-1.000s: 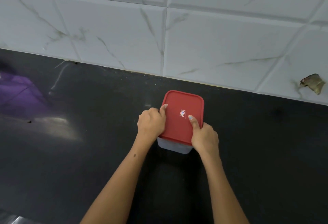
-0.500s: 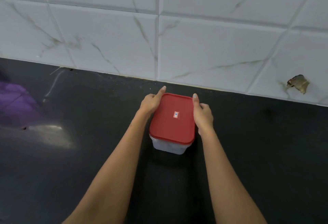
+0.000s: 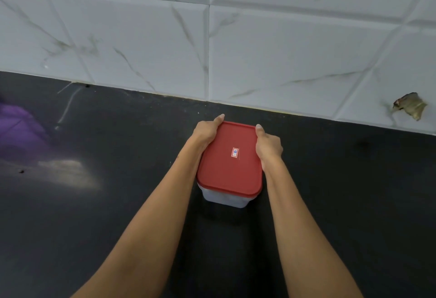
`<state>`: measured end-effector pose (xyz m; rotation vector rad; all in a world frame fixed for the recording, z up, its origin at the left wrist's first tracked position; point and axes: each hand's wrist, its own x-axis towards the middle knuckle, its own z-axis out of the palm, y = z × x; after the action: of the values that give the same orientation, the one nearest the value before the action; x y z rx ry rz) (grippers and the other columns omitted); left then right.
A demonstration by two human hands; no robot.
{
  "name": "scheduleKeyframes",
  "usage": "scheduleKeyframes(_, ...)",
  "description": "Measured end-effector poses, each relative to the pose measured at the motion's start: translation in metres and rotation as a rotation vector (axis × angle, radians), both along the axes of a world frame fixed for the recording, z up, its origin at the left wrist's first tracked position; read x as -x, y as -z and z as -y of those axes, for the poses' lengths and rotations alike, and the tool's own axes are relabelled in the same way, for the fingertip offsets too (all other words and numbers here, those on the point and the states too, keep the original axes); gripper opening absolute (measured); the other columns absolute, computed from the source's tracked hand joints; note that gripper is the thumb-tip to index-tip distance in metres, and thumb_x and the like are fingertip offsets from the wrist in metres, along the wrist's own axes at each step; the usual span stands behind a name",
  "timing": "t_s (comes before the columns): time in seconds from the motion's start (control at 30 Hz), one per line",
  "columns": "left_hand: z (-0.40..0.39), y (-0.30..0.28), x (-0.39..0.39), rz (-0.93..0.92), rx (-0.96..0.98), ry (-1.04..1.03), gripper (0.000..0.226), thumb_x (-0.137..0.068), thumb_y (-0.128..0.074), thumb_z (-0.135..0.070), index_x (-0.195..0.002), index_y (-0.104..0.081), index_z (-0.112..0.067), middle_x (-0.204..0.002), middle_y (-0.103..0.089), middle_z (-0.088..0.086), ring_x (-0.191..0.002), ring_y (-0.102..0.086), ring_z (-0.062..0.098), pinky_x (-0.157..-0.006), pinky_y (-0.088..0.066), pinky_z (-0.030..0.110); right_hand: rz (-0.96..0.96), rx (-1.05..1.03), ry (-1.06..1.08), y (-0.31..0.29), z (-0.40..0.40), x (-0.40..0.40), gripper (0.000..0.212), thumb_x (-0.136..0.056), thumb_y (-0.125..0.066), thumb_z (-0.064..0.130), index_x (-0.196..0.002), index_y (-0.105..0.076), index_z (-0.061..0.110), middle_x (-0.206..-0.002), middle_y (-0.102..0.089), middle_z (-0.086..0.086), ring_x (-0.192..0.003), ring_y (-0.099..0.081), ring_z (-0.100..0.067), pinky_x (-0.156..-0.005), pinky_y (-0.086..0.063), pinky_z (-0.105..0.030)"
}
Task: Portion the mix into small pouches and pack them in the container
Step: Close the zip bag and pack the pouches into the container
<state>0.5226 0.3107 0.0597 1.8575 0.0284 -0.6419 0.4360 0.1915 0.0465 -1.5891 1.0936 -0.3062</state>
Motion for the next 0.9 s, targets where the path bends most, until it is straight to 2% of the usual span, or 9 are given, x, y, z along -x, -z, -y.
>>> scheduleKeyframes(0.1, -0.002, -0.003, 0.003, 0.003, 0.012, -0.005, 0.049, -0.09, -0.054, -0.056, -0.09, -0.064, -0.008, -0.094, -0.067, 0.008, -0.081, -0.064, 0.023, -0.083, -0.054, 0.035, 0.005, -0.027, -0.025, -0.004, -0.003, 0.004, 0.049, -0.096, -0.044, 0.052, -0.067, -0.05, 0.013, -0.077, -0.057, -0.003, -0.079, -0.055, -0.02, -0.078, -0.046, -0.036)
scheduleKeyframes(0.13, -0.005, -0.004, 0.006, -0.008, 0.025, 0.003, 0.052, -0.089, -0.053, -0.058, -0.095, -0.064, -0.008, -0.097, -0.068, 0.008, -0.082, -0.064, 0.022, -0.081, -0.054, 0.036, 0.018, -0.056, -0.052, -0.005, -0.004, 0.007, 0.049, -0.094, -0.044, 0.055, -0.073, -0.055, 0.012, -0.084, -0.061, -0.005, -0.083, -0.058, -0.021, -0.083, -0.049, -0.037)
scheduleKeyframes(0.2, -0.013, -0.007, 0.012, -0.069, 0.093, 0.026, 0.066, -0.088, -0.047, -0.066, -0.108, -0.062, -0.005, -0.101, -0.069, 0.009, -0.084, -0.067, 0.022, -0.076, -0.054, 0.035, 0.049, -0.145, -0.109, -0.007, -0.004, 0.015, 0.062, -0.09, -0.041, 0.065, -0.094, -0.063, 0.007, -0.102, -0.068, -0.013, -0.096, -0.064, -0.027, -0.093, -0.051, -0.042)
scheduleKeyframes(0.27, -0.024, -0.006, 0.017, -0.108, 0.14, 0.024, 0.081, -0.087, -0.037, -0.073, -0.123, -0.058, -0.004, -0.111, -0.069, 0.012, -0.096, -0.067, 0.025, -0.089, -0.053, 0.041, 0.052, -0.161, -0.14, -0.007, -0.003, 0.027, 0.074, -0.084, -0.039, 0.073, -0.114, -0.06, 0.008, -0.114, -0.065, -0.016, -0.106, -0.062, -0.03, -0.094, -0.05, -0.044)
scheduleKeyframes(0.33, -0.038, -0.005, 0.03, -0.1, 0.172, 0.014, 0.072, -0.093, -0.031, -0.067, -0.121, -0.057, -0.005, -0.112, -0.067, 0.01, -0.101, -0.064, 0.023, -0.098, -0.047, 0.041, 0.085, -0.105, -0.138, -0.009, -0.006, 0.046, 0.063, -0.087, -0.043, 0.068, -0.118, -0.058, 0.014, -0.114, -0.064, -0.001, -0.104, -0.06, -0.019, -0.087, -0.046, -0.033)
scheduleKeyframes(0.43, -0.054, 0.004, 0.051, -0.111, 0.238, 0.013, 0.046, -0.102, -0.034, -0.048, -0.099, -0.063, -0.012, -0.095, -0.068, 0.003, -0.087, -0.064, 0.016, -0.078, -0.049, 0.031, 0.158, -0.123, -0.147, 0.0, -0.017, 0.065, 0.043, -0.092, -0.053, 0.05, -0.123, -0.056, 0.021, -0.115, -0.062, 0.004, -0.1, -0.059, -0.012, -0.083, -0.046, -0.03)
scheduleKeyframes(0.5, -0.057, 0.008, 0.065, -0.135, 0.307, -0.004, 0.038, -0.102, -0.039, -0.038, -0.103, -0.066, -0.012, -0.091, -0.07, 0.003, -0.081, -0.067, 0.015, -0.069, -0.051, 0.029, 0.193, -0.112, -0.143, 0.004, -0.034, 0.073, 0.039, -0.095, -0.054, 0.04, -0.128, -0.054, 0.02, -0.12, -0.062, 0.0, -0.104, -0.061, -0.015, -0.09, -0.052, -0.035)
scheduleKeyframes(0.63, -0.053, 0.014, 0.081, -0.064, 0.346, -0.087, 0.037, -0.102, -0.045, -0.025, -0.136, -0.049, -0.011, -0.109, -0.065, 0.004, -0.095, -0.064, 0.017, -0.074, -0.053, 0.031, 0.209, -0.024, -0.083, 0.004, -0.055, 0.085, 0.037, -0.101, -0.042, 0.031, -0.137, -0.047, 0.022, -0.123, -0.058, 0.001, -0.108, -0.058, -0.018, -0.094, -0.051, -0.04)
scheduleKeyframes(0.9, -0.006, 0.014, 0.145, -0.023, 0.425, -0.051, 0.023, -0.103, -0.043, -0.022, -0.121, -0.056, -0.021, -0.098, -0.068, -0.003, -0.085, -0.066, 0.01, -0.068, -0.053, 0.025, 0.206, 0.055, 0.033, -0.006, -0.015, 0.146, 0.032, -0.103, -0.038, 0.027, -0.13, -0.054, 0.021, -0.112, -0.06, 0.004, -0.1, -0.059, -0.014, -0.084, -0.049, -0.032)
